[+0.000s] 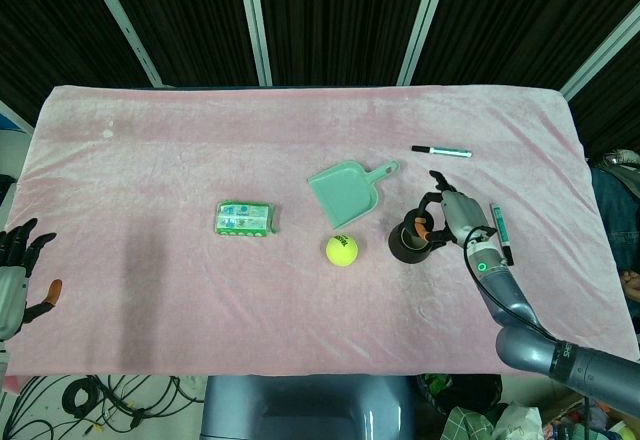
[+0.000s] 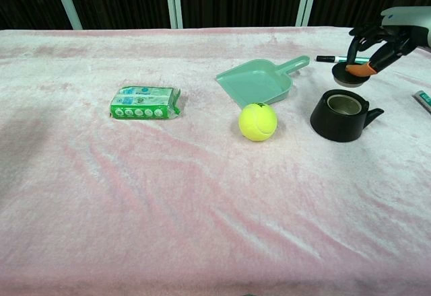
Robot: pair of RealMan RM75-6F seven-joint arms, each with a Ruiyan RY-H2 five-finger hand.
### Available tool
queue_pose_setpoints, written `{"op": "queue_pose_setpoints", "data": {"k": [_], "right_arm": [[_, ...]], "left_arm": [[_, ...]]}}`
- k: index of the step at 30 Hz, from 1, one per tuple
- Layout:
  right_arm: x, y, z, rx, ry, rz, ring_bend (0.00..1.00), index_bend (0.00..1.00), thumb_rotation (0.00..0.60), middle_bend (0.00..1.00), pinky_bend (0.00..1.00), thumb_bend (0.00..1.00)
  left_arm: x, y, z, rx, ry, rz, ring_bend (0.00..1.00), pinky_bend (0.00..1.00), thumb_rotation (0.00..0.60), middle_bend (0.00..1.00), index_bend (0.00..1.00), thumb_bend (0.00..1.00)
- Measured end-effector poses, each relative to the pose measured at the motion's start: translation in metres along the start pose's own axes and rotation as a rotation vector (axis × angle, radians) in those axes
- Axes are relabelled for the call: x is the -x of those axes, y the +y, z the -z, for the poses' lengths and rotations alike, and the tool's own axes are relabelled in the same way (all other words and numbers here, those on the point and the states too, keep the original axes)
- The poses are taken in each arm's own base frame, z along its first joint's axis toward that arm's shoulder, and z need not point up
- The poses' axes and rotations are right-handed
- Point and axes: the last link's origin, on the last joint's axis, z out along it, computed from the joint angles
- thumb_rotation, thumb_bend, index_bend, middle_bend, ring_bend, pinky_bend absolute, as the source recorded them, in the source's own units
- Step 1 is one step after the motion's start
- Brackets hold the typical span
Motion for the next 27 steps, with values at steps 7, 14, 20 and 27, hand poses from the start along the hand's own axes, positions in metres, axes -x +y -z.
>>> {"op": "queue_pose_setpoints", "data": {"k": [7, 14, 20, 27], "right_arm": [[0.011, 0.006, -0.007, 0.033, -0.018, 0.004, 0.13, 0.58, 0.6, 0.01, 0.18, 0.32], [0.015, 0.011, -0.009, 0.043, -0.024, 0.005, 0.13, 0.58, 0.6, 0.01, 0.18, 0.32], [0.018, 0.013, -0.011, 0.045, -0.03, 0.001, 0.13, 0.58, 0.6, 0.01, 0.18, 0.32], [0.019, 0.018, -0.011, 0.052, -0.026, 0.005, 0.13, 0.58, 0.6, 0.01, 0.18, 0.32]], "left_arm": [[0.0, 0.0, 0.0, 0.001, -0.003, 0.002, 0.0, 0.0, 0.6, 0.0, 0.16, 0.39], [0.0, 0.0, 0.0, 0.0, -0.002, 0.001, 0.0, 0.0, 0.6, 0.0, 0.16, 0.39], [0.0, 0.0, 0.0, -0.001, -0.001, 0.0, 0.0, 0.0, 0.6, 0.0, 0.16, 0.39], [0.0, 0.0, 0.0, 0.0, -0.002, -0.001, 0.0, 0.0, 0.6, 0.0, 0.16, 0.39]]}}
